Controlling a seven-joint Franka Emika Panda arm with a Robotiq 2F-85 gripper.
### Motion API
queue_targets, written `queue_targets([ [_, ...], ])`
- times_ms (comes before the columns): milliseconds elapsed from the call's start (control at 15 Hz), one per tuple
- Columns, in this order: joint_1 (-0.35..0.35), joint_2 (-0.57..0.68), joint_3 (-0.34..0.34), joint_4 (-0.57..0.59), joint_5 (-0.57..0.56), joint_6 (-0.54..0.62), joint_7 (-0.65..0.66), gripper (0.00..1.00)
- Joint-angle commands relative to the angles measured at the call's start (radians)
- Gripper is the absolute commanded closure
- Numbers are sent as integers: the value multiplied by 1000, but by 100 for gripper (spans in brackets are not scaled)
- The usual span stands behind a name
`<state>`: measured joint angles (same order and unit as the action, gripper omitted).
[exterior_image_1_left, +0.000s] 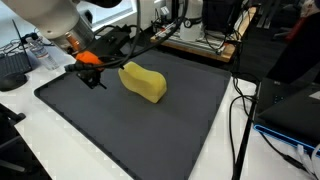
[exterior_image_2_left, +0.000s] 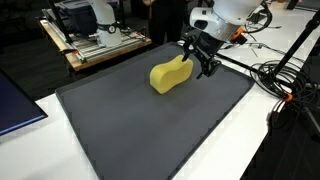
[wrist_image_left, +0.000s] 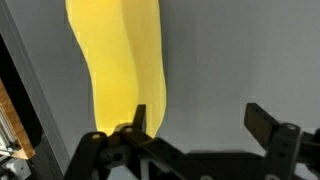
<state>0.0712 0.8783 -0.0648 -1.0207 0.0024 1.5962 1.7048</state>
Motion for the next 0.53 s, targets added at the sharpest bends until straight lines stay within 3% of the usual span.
queue_targets([
  [0,45,-45,9,-64,4,14,-5,0],
  [267,95,-82,23,-120,-5,32,-20,0],
  [467,118,-160,29,-236,-13,68,-57,0],
])
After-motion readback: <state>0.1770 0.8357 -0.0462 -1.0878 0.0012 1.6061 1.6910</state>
